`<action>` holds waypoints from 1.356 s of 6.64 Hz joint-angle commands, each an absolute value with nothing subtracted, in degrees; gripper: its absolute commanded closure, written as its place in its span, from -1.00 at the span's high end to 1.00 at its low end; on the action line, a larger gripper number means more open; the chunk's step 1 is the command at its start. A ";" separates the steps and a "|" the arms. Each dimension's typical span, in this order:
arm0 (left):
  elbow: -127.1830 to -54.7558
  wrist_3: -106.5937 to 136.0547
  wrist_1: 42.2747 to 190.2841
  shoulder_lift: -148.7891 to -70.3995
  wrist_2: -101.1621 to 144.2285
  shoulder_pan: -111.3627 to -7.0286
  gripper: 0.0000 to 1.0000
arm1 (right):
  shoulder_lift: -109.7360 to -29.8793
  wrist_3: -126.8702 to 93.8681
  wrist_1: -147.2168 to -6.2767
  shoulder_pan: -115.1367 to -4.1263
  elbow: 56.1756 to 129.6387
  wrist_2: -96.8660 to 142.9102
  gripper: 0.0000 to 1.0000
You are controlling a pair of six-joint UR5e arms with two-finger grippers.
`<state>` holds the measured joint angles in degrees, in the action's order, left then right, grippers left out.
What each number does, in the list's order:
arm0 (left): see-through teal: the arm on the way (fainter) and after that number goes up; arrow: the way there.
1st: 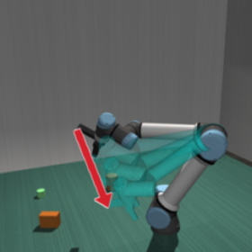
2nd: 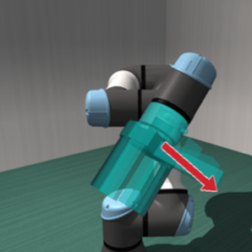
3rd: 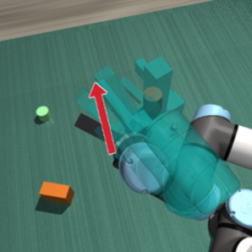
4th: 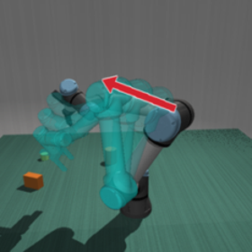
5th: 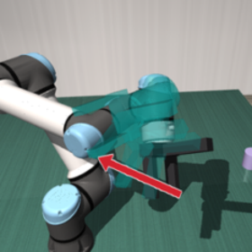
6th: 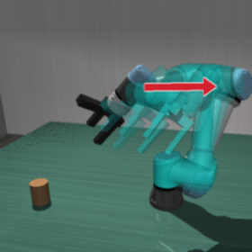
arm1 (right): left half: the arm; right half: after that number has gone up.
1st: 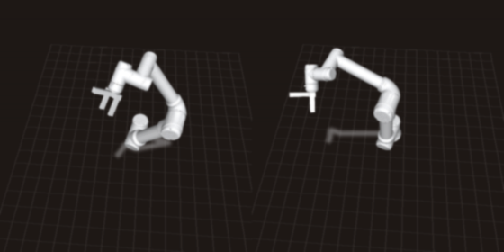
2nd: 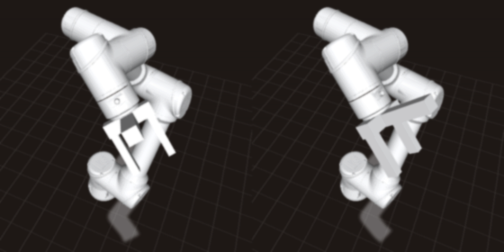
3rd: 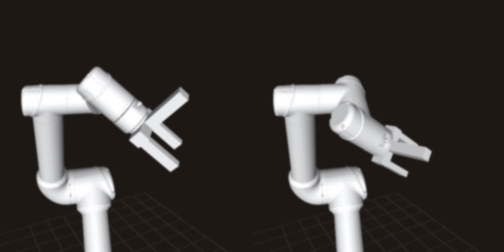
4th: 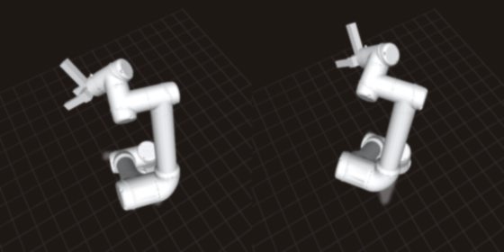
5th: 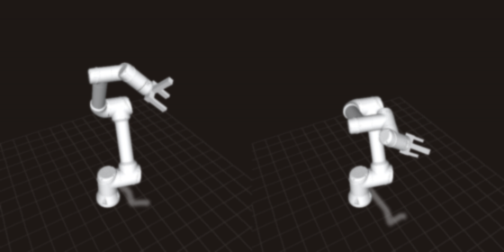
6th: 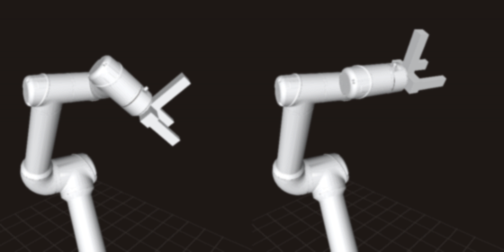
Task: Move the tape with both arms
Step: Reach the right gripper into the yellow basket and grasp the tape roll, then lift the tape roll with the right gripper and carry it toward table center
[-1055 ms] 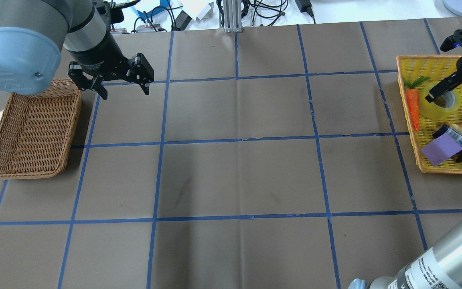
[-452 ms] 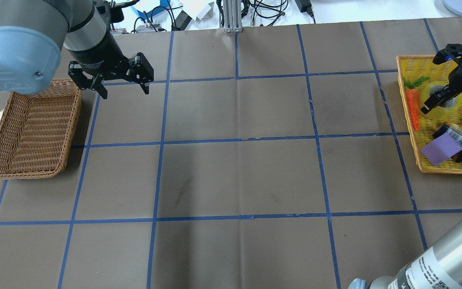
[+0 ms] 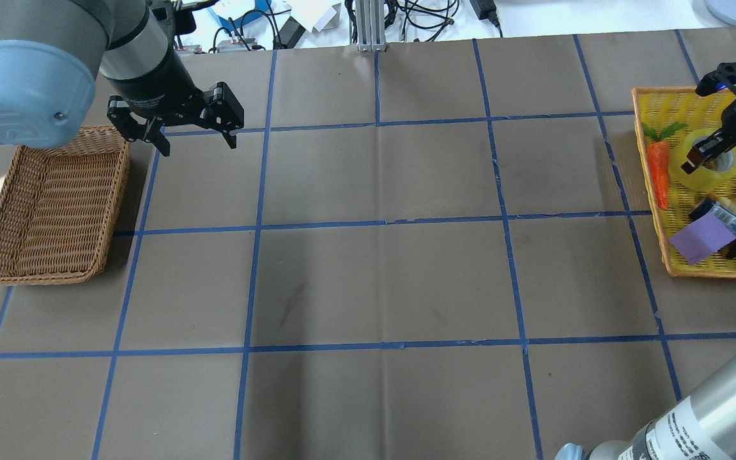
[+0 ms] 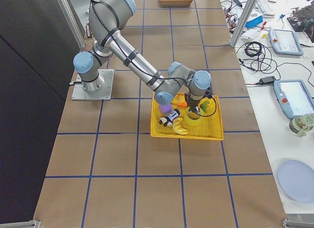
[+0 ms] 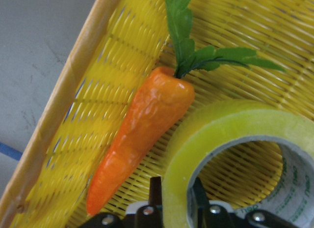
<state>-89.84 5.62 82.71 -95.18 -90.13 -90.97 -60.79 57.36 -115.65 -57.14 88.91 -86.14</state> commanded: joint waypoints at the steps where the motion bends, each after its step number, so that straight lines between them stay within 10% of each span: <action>1: -89.82 5.62 82.71 -95.27 -90.18 -90.97 1.00 | -69.12 51.71 -110.68 -60.44 88.77 -86.57 -0.96; 5: -90.09 5.62 82.79 -95.19 -90.26 -90.97 1.00 | -82.25 33.44 -94.50 -81.16 90.08 -84.74 -0.91; 9: -90.09 5.62 82.79 -95.10 -90.26 -90.97 1.00 | -77.90 8.56 -111.46 -100.68 100.69 -80.77 -0.91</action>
